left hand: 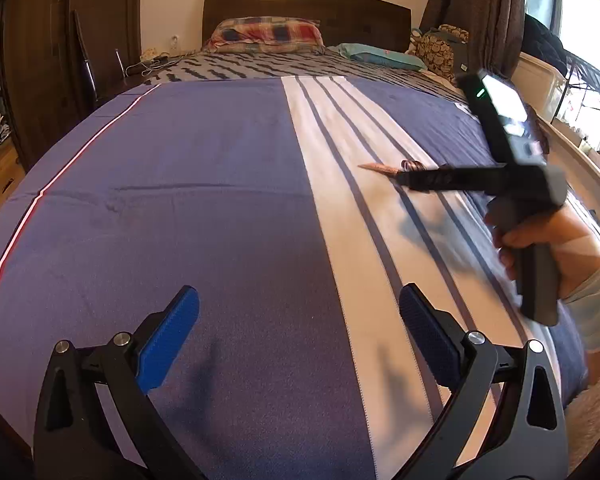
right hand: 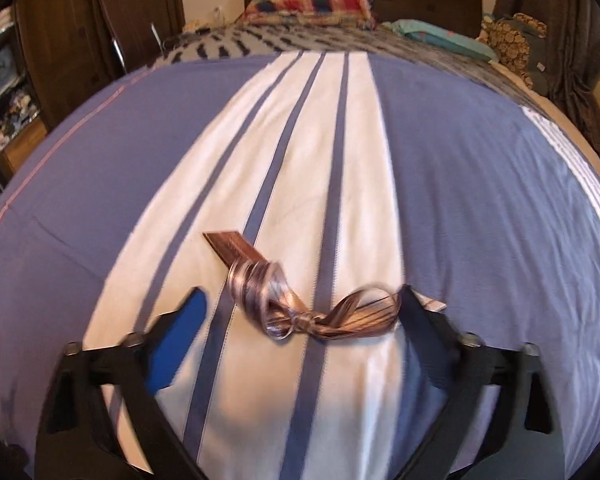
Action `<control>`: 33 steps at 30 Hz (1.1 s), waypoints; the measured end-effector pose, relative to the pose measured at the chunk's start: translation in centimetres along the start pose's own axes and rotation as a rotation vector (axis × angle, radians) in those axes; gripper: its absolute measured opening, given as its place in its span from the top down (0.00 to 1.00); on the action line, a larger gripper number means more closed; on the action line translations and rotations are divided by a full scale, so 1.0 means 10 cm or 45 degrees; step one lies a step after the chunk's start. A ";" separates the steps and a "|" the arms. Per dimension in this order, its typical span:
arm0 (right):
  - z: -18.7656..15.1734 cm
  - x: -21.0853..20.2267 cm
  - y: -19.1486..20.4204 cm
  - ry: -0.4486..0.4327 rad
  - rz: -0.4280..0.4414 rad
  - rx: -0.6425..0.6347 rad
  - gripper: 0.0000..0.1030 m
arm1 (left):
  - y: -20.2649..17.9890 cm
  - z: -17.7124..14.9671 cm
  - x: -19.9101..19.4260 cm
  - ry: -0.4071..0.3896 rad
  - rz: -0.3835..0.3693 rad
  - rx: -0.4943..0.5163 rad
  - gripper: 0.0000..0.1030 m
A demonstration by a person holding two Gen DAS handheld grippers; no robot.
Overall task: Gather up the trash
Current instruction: 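Grasp the brown ribbon with the right tool, then lower the brown ribbon into the black bin and open the right tool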
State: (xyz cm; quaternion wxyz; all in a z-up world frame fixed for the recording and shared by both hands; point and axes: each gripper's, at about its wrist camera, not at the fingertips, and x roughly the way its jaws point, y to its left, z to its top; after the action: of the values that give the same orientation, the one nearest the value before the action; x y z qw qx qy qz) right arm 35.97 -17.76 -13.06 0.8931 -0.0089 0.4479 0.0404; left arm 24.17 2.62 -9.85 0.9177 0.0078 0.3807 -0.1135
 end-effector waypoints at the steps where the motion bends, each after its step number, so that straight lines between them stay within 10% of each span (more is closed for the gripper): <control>1: -0.01 0.04 0.01 0.014 0.000 -0.008 0.42 | 0.00 0.01 -0.02 -0.004 -0.003 -0.001 0.08; 5: -0.05 -0.08 0.00 -0.014 0.032 -0.024 0.92 | -0.06 0.01 -0.14 -0.021 -0.008 0.004 0.08; 20: -0.85 -1.64 -0.08 -0.269 0.136 -0.059 0.96 | -0.54 -0.22 -0.72 -0.086 -0.139 0.071 0.08; 33: -2.20 -2.52 -0.19 -0.327 0.173 -0.039 0.96 | -0.98 -0.94 -1.25 -0.071 -0.271 0.130 0.08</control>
State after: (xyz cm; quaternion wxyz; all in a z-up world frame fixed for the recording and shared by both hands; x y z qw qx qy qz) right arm 3.54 -22.44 -6.12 0.9380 0.0132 0.3289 0.1085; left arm 6.92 -3.47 -7.03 0.9090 0.0109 0.3477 -0.2295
